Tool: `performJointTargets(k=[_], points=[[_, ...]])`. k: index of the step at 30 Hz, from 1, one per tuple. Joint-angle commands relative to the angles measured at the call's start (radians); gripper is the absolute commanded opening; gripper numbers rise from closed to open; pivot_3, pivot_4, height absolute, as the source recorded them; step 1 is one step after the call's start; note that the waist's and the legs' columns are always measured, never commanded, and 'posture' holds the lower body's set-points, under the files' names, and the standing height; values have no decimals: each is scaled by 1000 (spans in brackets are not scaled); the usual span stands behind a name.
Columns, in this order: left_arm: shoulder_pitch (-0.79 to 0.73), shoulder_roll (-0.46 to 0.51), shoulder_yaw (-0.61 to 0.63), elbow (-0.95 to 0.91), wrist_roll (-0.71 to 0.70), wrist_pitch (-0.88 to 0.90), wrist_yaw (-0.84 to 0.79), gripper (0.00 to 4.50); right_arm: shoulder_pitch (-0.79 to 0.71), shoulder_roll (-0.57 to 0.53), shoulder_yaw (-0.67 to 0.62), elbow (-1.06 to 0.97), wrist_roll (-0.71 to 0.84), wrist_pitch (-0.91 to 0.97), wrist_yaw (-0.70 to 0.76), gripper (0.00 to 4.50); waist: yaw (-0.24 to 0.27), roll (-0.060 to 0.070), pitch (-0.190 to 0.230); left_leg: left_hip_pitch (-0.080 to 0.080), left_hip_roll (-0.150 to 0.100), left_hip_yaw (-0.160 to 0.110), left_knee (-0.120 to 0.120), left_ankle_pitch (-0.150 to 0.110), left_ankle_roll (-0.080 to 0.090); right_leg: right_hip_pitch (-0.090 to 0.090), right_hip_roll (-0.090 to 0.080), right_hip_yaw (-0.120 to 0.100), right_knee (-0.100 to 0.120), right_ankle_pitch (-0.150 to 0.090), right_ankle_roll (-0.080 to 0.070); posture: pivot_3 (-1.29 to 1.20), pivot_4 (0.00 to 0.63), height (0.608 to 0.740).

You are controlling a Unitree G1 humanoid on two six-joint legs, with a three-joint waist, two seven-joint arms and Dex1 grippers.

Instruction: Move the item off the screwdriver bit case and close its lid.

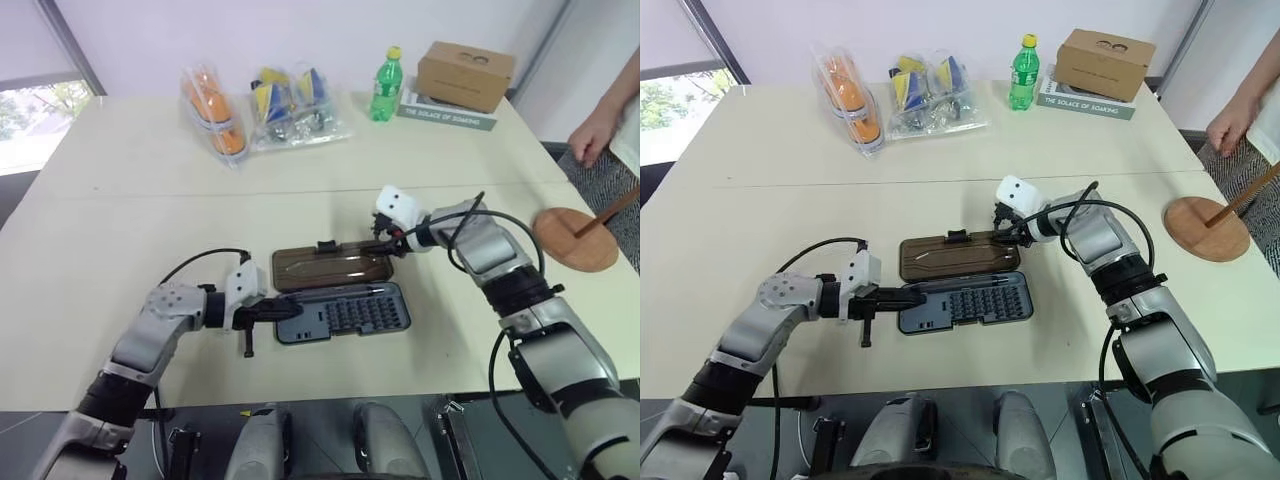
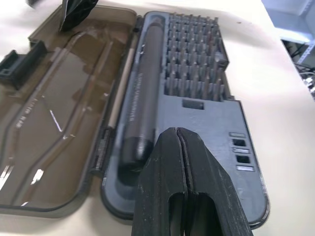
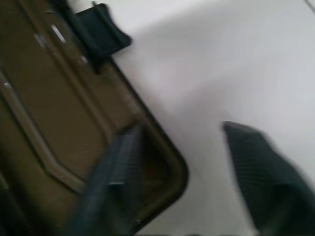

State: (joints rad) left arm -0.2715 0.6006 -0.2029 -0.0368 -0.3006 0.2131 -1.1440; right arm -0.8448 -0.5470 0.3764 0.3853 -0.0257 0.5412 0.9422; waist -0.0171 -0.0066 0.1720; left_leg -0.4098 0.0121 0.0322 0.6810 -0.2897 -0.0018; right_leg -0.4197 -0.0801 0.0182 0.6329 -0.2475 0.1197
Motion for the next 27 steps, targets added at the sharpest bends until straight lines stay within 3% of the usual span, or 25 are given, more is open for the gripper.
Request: performJointTargets(k=[1, 2, 3, 11, 27], points=[[-3, -3, -5, 5, 18, 21, 20, 0, 12, -1, -7, -32, -17, 8, 3, 592, 0, 0, 0, 0, 0, 0, 0, 0, 0, 0, 0, 0, 0, 0, 0, 0, 150, 740], [-6, -5, -5, 2, 19, 25, 22, 0, 18, -1, -6, -39, -20, 7, 6, 147, 0, -2, -1, 1, 0, 0, 0, 0, 0, 1, 0, 0, 0, 0, 0, 0, 150, 740], [-9, -6, -5, 0, 19, 29, 24, 0, 22, -1, -5, -45, -24, 6, 10, 9, -4, -3, -2, 2, 0, -1, 0, 0, 0, 3, 1, -1, 0, 0, 0, 0, 150, 740], [-25, -10, -2, -9, 20, 53, 28, 0, 55, -12, 6, -106, -70, -58, 10, 9, -26, -3, -2, 10, 3, -2, -1, 0, 0, 9, 3, -1, 0, 0, -1, 0, 150, 740], [-62, -19, 7, -16, 4, 90, 24, 0, 77, -35, -21, -217, -175, -486, -54, 9, -25, -3, -2, 9, 3, -2, -1, 0, 0, 9, 2, -1, 0, 0, -1, 0, 150, 740]])
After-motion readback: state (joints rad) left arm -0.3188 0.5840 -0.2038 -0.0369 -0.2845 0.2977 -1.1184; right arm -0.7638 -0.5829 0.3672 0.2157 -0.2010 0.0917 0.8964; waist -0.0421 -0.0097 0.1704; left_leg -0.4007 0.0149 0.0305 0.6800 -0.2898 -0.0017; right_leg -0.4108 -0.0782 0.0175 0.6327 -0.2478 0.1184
